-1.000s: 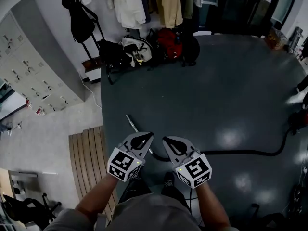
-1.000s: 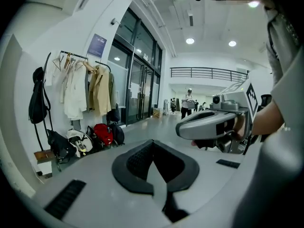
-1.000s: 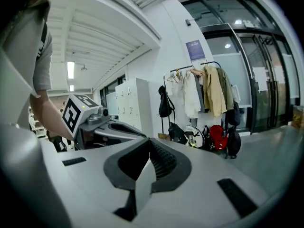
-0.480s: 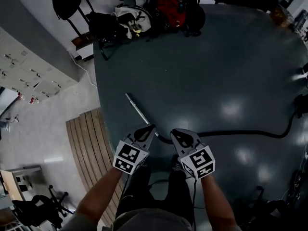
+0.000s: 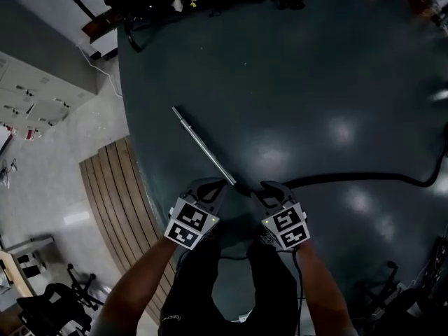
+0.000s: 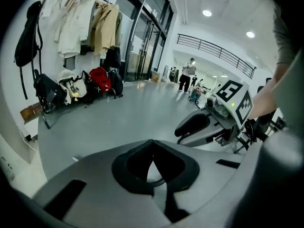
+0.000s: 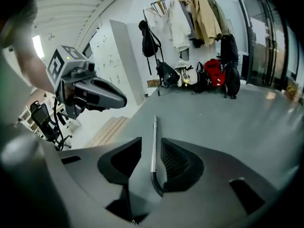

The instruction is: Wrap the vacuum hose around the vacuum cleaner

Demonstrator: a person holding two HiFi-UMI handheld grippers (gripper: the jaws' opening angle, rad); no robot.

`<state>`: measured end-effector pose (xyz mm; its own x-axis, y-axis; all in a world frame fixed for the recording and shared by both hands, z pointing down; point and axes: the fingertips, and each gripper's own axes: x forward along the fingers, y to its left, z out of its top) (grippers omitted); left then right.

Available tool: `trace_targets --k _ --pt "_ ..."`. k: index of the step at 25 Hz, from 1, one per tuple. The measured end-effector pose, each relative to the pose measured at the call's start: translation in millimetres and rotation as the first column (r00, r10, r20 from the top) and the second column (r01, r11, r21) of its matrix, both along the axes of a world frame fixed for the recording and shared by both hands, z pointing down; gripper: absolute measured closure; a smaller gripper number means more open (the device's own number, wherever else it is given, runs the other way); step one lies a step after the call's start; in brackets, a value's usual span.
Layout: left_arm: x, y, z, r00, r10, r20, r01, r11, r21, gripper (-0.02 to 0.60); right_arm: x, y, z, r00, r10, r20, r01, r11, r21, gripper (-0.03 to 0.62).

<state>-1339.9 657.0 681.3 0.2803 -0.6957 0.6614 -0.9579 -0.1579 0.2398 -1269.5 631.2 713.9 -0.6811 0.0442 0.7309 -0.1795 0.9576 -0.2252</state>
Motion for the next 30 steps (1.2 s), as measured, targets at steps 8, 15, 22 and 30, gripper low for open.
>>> trace_targets --k 8,15,22,30 --pt "3.1 0.6 191.1 0.998 0.054 0.014 -0.052 0.994 -0.092 0.574 -6.8 22.8 195.5 0.993 -0.106 -0.059 0.1 0.991 -0.094 0.424" --pt "1.2 20.6 309.4 0.999 0.05 -0.012 -0.051 0.988 -0.149 0.574 9.1 56.5 336.6 0.944 -0.291 -0.155 0.27 0.952 -0.144 0.394" --pt "2.1 42.9 389.8 0.998 0.052 -0.03 -0.057 0.977 -0.204 0.574 8.6 78.3 424.0 0.917 -0.348 -0.193 0.307 0.928 -0.212 0.352" --pt "7.5 46.3 426.4 0.998 0.014 -0.06 -0.027 0.976 -0.215 0.572 25.0 96.4 458.7 0.844 -0.485 -0.228 0.418 0.862 -0.285 0.356"
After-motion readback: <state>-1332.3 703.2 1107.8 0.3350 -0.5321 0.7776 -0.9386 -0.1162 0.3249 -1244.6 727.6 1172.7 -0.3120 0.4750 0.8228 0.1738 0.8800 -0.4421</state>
